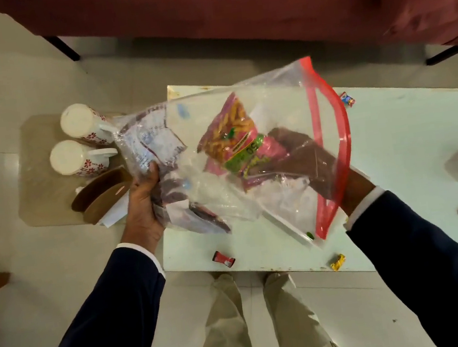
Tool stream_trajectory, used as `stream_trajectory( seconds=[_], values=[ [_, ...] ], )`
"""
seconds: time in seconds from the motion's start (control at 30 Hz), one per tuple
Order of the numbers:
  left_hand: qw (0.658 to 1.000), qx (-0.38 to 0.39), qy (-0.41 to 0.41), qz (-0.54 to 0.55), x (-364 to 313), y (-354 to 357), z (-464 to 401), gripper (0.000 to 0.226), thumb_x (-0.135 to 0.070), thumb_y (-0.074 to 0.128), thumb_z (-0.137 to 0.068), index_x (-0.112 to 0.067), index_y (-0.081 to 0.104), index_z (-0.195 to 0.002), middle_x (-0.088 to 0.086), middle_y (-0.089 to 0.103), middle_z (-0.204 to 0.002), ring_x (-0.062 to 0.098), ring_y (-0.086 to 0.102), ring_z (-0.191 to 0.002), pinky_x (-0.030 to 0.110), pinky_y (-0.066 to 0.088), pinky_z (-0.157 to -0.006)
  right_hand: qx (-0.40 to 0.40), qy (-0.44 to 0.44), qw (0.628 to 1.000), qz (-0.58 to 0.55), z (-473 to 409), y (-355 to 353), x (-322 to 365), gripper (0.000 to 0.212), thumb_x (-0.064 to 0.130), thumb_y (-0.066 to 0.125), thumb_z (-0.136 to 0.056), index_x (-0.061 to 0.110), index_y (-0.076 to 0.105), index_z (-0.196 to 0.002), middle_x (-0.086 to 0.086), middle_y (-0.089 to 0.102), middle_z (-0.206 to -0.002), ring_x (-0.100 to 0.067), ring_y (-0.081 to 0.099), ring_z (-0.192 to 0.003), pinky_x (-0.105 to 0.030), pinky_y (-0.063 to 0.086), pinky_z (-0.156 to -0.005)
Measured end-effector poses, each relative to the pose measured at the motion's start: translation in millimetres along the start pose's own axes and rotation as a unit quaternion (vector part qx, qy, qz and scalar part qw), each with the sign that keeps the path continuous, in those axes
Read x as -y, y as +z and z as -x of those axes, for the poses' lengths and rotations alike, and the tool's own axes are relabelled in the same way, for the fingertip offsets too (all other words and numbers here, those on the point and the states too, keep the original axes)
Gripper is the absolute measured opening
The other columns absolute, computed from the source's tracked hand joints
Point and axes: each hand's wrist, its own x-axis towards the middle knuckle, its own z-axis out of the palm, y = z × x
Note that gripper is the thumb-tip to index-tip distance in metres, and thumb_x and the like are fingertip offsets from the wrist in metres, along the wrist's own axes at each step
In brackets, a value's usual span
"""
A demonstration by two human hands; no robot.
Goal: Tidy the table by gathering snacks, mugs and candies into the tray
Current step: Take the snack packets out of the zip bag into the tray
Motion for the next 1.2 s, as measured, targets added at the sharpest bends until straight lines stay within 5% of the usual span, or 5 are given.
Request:
stream_trajectory(
  seconds=[0.1,0.3,0.53,1.03,1.2],
  values=[
    [1.0,-0.014,0.0,0.02,-3.5,-3.1,-0.4,0.022,-0.033,0.055,-0.103,-0.026,0.076,-0.106,0.002,0.077,-0.102,0.019,0.075,-0.084,0.041,0.063,-0.075,0.018,-0.084,0.996,0.022,-5.5,-3.7,22.3,0.041,0.006,0.017,-0.109,0.016,0.057,-0.112,-0.004,0.07,-0.103,-0.017,0.07,-0.09,-0.032,0.056,-0.076],
    [0.992,-0.074,0.012,0.098,-23.3,-3.4,-2.1,0.061,-0.04,0.059,-0.099,-0.013,0.046,-0.153,0.012,0.052,-0.151,0.033,0.052,-0.138,0.058,0.044,-0.111,-0.113,-0.213,0.95,0.2,-23.0,-23.0,49.6,0.044,0.006,0.09,-0.067,0.003,0.068,-0.104,-0.021,0.072,-0.098,-0.023,0.069,-0.084,-0.039,0.062,-0.077],
    [0.986,-0.09,0.032,0.136,-44.7,-12.6,-0.7,0.077,-0.042,0.056,-0.091,-0.012,0.033,-0.159,0.014,0.035,-0.163,0.033,0.038,-0.148,0.057,0.028,-0.122,-0.204,-0.219,0.925,0.235,-54.9,-61.4,53.3,0.044,0.032,0.097,-0.053,0.027,0.073,-0.09,0.006,0.074,-0.083,-0.006,0.067,-0.073,-0.017,0.051,-0.063],
    [0.988,-0.065,0.047,0.132,-55.5,-42.6,5.4,0.063,-0.05,0.045,-0.106,-0.02,0.031,-0.16,0.006,0.034,-0.165,0.03,0.045,-0.145,0.058,0.027,-0.12,0.059,-0.258,0.171,0.949,-166.7,9.2,59.9,0.037,0.016,0.077,-0.083,0.022,0.069,-0.119,-0.007,0.061,-0.123,-0.029,0.058,-0.114,-0.043,0.048,-0.091],
    [0.989,-0.064,0.07,0.113,-54.0,-50.1,8.2,0.065,-0.047,0.048,-0.104,-0.019,0.029,-0.16,0.008,0.032,-0.166,0.032,0.042,-0.146,0.063,0.025,-0.119,0.056,-0.309,0.188,0.931,-188.2,30.5,38.7,0.04,0.024,0.076,-0.087,0.021,0.066,-0.126,-0.009,0.059,-0.126,-0.028,0.056,-0.115,-0.041,0.048,-0.09]
  ],
)
